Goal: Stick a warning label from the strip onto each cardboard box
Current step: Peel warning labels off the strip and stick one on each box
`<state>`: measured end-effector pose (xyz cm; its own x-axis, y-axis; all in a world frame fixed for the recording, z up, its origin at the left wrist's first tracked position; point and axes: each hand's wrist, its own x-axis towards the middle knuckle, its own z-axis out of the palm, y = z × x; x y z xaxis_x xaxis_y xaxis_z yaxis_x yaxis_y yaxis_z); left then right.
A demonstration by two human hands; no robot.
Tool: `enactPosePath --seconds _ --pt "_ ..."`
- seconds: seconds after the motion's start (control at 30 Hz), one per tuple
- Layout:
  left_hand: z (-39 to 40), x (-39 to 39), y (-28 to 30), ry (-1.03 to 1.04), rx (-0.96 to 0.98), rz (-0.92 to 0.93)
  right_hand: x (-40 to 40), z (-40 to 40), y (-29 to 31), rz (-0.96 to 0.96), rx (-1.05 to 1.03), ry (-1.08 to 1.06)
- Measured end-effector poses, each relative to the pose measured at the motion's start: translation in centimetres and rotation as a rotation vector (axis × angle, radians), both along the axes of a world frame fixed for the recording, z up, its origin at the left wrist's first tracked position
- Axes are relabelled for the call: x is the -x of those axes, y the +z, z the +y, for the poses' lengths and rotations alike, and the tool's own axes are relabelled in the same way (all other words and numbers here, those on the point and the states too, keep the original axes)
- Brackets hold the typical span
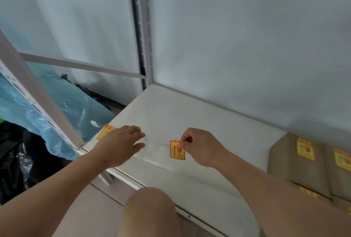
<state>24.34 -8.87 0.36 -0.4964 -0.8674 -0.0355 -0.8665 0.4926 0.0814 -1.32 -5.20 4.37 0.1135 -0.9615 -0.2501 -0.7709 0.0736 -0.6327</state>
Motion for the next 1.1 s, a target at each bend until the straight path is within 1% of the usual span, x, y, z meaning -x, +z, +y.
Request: enactPosePath --seconds 0.2,0.33,0.43,0.53,0.7,0.97,1.1 --pt "4.1 10.2 4.5 -0.226 0.098 0.06 9.0 6.3 3.4 0.07 0.007 -0.089" --pt "7.8 17.5 6.7 -0.349 0.101 0.077 14.3 10.8 5.9 0.162 0.043 -0.146" --pt "10.5 22.8 7.8 -0.415 0.113 0.111 18.5 14.0 7.1 0.141 0.072 -0.194" --pt "13.0 27.8 8.8 -0.48 0.109 0.123 22.6 17.6 8.2 0.179 0.097 -0.218" --pt "16.8 34.7 10.0 -0.596 0.078 0.13 28.9 23.1 8.2 0.234 0.125 -0.264" --pt "22.4 42.5 10.3 -0.708 -0.019 0.104 37.2 31.0 7.8 0.177 0.072 -0.42" --pt "24.5 45.3 10.1 -0.759 -0.005 0.053 39.9 33.1 7.1 0.167 0.05 -0.496"
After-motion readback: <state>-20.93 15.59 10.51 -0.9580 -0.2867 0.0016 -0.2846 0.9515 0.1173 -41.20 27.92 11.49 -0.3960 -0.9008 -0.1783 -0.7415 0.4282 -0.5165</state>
